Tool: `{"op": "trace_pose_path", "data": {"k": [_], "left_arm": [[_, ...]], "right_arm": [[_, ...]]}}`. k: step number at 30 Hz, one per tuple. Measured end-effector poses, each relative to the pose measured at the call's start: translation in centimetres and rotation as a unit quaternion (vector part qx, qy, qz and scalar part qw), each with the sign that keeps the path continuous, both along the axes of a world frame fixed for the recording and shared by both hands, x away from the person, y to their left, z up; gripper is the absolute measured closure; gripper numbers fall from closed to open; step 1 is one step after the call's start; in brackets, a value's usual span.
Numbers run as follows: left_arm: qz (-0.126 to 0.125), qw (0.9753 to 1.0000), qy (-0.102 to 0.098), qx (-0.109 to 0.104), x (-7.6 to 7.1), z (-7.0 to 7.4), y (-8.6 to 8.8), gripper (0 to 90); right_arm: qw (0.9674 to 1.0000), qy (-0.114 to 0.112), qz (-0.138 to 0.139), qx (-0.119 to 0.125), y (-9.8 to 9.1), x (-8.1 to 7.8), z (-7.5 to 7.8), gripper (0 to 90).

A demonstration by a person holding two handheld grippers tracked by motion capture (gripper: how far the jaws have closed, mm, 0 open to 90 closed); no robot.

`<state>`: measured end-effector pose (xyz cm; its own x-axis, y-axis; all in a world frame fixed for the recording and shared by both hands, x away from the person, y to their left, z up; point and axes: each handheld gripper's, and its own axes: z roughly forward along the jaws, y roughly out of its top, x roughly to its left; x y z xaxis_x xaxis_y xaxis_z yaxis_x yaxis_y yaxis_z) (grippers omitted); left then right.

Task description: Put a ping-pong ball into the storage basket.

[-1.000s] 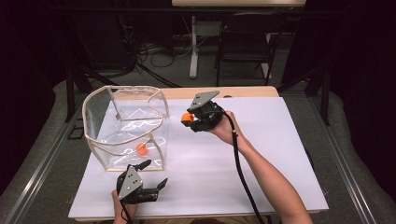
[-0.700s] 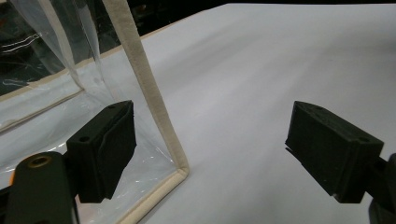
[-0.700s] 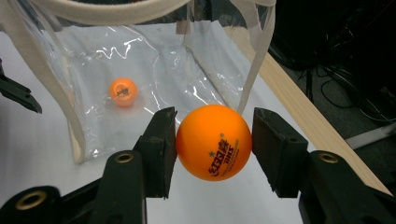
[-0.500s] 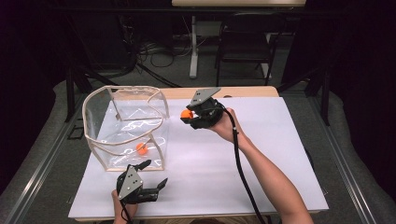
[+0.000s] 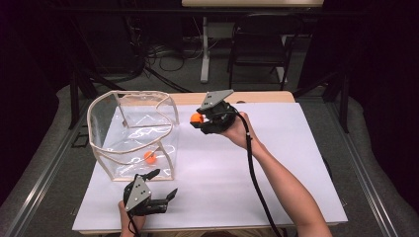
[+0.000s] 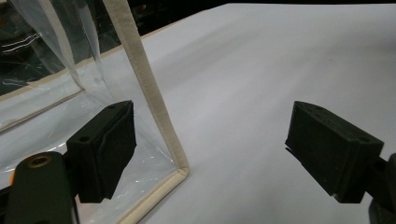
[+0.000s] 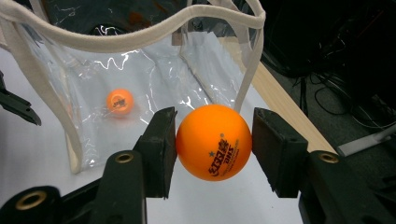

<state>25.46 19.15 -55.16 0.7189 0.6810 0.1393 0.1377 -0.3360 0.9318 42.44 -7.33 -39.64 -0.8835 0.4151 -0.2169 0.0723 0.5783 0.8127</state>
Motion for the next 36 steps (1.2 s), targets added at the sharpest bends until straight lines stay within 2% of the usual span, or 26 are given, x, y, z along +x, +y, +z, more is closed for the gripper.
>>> {"op": "trace_pose_path", "data": {"k": [36], "left_arm": [[0.002,1.0000,0.001,-0.001,0.1,0.0,0.0,15.8]], "right_arm": [[0.9997,-0.022,0.000,0.013,0.7,0.2,2.1,50.8]]}}
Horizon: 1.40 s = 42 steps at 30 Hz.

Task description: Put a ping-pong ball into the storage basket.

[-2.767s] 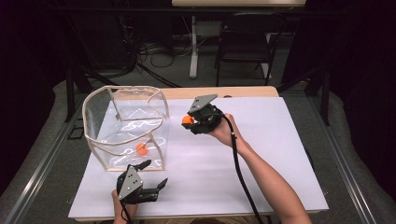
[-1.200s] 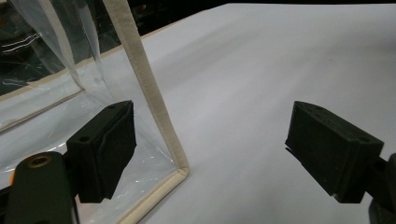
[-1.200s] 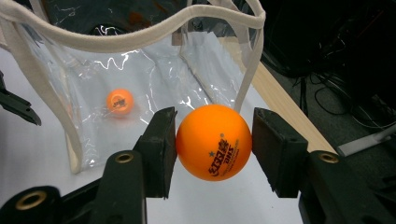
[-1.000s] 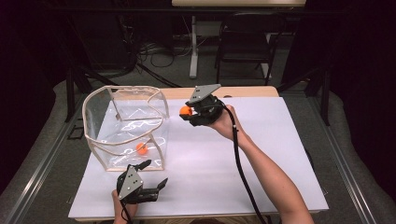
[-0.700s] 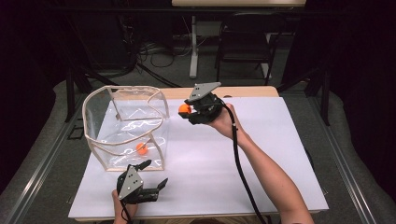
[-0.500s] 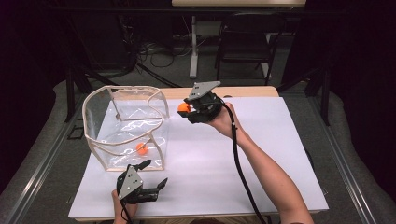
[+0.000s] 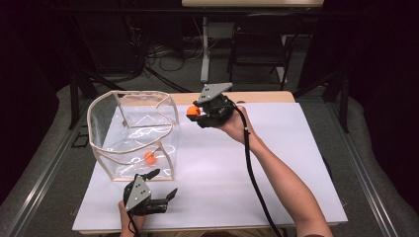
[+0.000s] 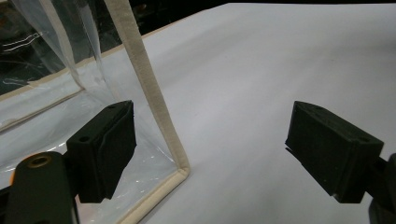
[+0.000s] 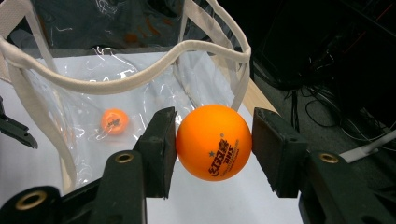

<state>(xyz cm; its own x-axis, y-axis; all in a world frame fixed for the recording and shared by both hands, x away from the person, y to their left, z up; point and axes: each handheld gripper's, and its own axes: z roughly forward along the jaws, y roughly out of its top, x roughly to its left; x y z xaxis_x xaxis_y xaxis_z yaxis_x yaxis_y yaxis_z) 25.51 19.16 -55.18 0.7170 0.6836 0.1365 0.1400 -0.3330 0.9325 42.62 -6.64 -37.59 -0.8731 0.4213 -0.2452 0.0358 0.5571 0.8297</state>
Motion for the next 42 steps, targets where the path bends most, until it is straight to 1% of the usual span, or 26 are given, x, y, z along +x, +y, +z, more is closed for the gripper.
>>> {"op": "trace_pose_path", "data": {"k": [10,13,21,29,42], "left_arm": [[0.000,1.0000,-0.002,0.000,0.0,0.0,0.1,15.8],[0.000,1.0000,0.001,0.000,0.1,0.0,0.1,15.8],[-0.001,1.0000,0.000,0.000,0.1,0.0,0.1,15.8],[0.001,1.0000,0.002,0.000,0.1,0.0,0.1,15.8],[0.001,1.0000,0.000,0.002,0.1,0.0,0.1,15.8]], "right_arm": [[1.0000,-0.005,0.000,0.005,0.2,0.1,0.4,50.8],[0.9999,-0.006,0.000,0.010,0.3,0.1,0.6,50.8],[0.9999,-0.011,0.004,0.007,1.0,0.1,1.0,50.8],[0.9998,-0.015,0.009,0.010,1.5,0.1,1.4,50.8],[0.9995,-0.020,0.015,0.020,2.5,-0.1,2.7,50.8]]}}
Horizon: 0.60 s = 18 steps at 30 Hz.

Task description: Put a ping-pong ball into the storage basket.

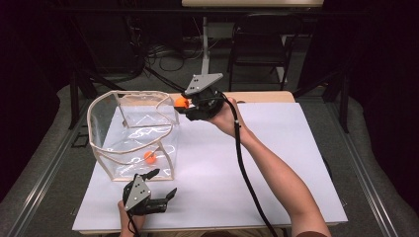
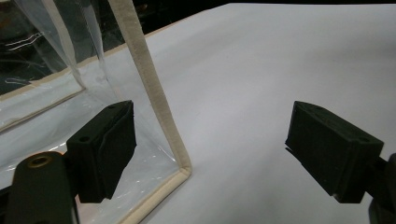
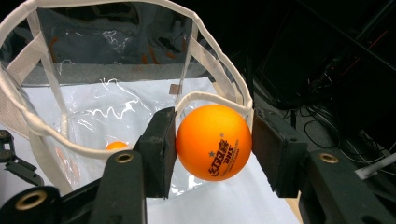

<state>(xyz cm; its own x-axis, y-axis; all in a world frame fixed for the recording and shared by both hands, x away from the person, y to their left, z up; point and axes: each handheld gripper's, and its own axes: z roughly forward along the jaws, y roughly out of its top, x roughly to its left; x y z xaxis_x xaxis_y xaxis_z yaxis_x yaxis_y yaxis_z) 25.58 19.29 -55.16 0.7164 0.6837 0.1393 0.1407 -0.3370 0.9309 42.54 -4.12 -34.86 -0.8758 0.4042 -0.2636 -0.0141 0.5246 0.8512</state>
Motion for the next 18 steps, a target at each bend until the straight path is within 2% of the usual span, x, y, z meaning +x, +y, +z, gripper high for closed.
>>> {"op": "trace_pose_path", "data": {"k": [18], "left_arm": [[0.002,1.0000,-0.001,-0.003,0.0,0.0,0.1,15.8]], "right_arm": [[0.9999,-0.012,0.011,0.006,1.3,-0.3,0.9,50.8]]}}
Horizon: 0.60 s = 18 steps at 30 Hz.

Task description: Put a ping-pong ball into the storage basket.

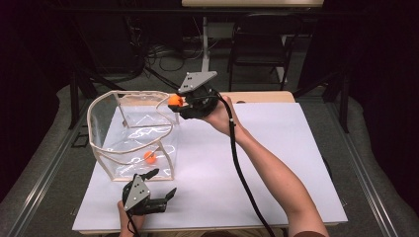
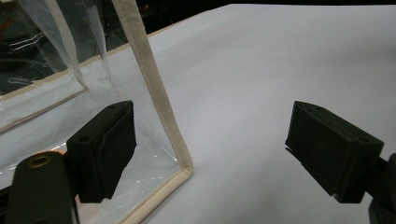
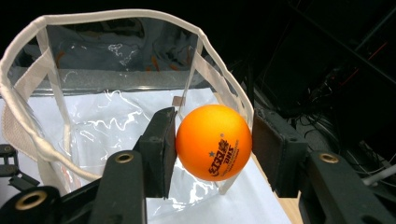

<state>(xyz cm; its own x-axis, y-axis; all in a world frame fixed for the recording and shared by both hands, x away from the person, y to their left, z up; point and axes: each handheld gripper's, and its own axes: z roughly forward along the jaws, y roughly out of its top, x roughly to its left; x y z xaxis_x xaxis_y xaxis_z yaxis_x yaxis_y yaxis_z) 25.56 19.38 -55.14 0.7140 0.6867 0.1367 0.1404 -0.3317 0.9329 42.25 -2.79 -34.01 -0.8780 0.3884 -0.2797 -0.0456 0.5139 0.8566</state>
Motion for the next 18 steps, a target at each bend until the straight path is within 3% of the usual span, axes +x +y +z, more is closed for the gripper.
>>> {"op": "trace_pose_path", "data": {"k": [18], "left_arm": [[0.001,1.0000,0.000,-0.002,0.0,0.0,0.1,15.8]], "right_arm": [[0.9999,-0.005,0.009,0.004,1.4,0.0,0.2,50.8]]}}
